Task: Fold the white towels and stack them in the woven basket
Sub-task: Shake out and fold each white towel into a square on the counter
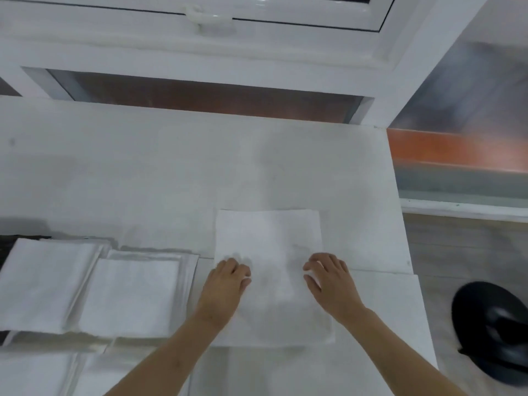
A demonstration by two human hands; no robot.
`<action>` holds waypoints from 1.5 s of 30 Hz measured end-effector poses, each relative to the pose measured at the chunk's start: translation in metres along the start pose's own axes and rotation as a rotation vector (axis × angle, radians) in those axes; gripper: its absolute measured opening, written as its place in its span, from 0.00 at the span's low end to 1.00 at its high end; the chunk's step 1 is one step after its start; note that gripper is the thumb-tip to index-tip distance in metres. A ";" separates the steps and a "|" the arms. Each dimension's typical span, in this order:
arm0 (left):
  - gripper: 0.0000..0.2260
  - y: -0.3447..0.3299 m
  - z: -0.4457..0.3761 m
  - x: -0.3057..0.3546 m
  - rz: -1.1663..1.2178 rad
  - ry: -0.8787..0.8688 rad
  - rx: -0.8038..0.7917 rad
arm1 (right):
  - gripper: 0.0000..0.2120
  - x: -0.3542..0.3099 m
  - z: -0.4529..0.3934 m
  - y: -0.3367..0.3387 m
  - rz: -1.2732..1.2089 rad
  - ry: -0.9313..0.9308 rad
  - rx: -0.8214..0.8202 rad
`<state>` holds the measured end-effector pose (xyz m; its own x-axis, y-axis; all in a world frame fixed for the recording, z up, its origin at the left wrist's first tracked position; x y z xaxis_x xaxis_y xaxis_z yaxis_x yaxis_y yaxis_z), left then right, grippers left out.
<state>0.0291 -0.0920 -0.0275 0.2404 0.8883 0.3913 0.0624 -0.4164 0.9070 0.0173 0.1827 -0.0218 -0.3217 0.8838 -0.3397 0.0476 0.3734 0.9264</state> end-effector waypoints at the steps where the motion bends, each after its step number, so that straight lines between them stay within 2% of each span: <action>1: 0.04 -0.002 0.019 0.010 0.029 -0.052 -0.039 | 0.04 -0.006 0.019 0.000 -0.026 0.036 -0.023; 4: 0.10 -0.007 0.073 0.029 0.080 -0.159 -0.193 | 0.09 -0.017 0.076 -0.001 -0.057 0.094 -0.129; 7: 0.16 -0.008 0.108 0.025 0.115 -0.196 -0.245 | 0.18 -0.016 0.124 -0.006 -0.006 0.050 -0.206; 8: 0.19 -0.009 0.115 0.021 0.100 -0.218 -0.260 | 0.19 -0.015 0.135 -0.008 0.015 0.036 -0.211; 11: 0.24 -0.012 0.124 0.013 0.047 -0.228 -0.290 | 0.10 -0.016 0.145 -0.010 0.038 0.009 -0.160; 12: 0.23 -0.012 0.124 0.012 0.031 -0.191 -0.272 | 0.08 -0.018 0.145 -0.008 0.036 -0.011 -0.146; 14: 0.13 -0.008 0.121 0.017 -0.002 -0.160 -0.149 | 0.07 -0.021 0.145 -0.002 0.009 -0.053 -0.129; 15: 0.10 -0.005 0.122 0.021 0.000 -0.147 -0.138 | 0.09 -0.022 0.148 0.001 -0.005 -0.077 -0.140; 17: 0.16 0.001 0.121 0.030 0.008 -0.149 -0.146 | 0.17 -0.025 0.157 0.007 -0.026 -0.132 -0.172; 19: 0.17 0.017 0.123 0.039 -0.039 -0.163 -0.126 | 0.19 -0.029 0.172 0.020 -0.044 -0.180 -0.182; 23: 0.15 0.047 0.145 0.058 -0.036 -0.173 -0.246 | 0.05 -0.051 0.215 0.059 -0.212 -0.328 -0.214; 26: 0.13 0.066 0.160 0.069 0.109 -0.129 -0.219 | 0.06 -0.073 0.244 0.087 -0.299 -0.421 -0.113; 28: 0.17 0.072 0.163 0.071 0.244 -0.092 -0.265 | 0.05 -0.082 0.258 0.100 -0.370 -0.491 -0.005; 30: 0.21 0.084 0.156 0.075 0.343 -0.064 -0.242 | 0.04 -0.085 0.261 0.107 -0.404 -0.557 0.057; 35: 0.03 0.087 0.121 0.077 0.444 0.029 -0.233 | 0.03 -0.076 0.237 0.113 -0.390 -0.638 0.083; 45: 0.07 0.050 0.061 0.059 0.305 0.037 -0.170 | 0.06 -0.028 0.176 0.084 -0.247 -0.691 0.001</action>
<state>0.1056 -0.0720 0.0312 0.1881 0.7358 0.6505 -0.1694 -0.6281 0.7595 0.1961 0.2390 0.0367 0.3464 0.7499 -0.5637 0.0516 0.5847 0.8096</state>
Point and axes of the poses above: each hand's wrist, its own z-axis away from the middle knuckle, its own y-axis out of the back of the hand, x = y × z, the point moved 5 cm from there along -z, towards the middle knuckle, and after that the axes turned 7 degrees about x, right-handed, at the moved point
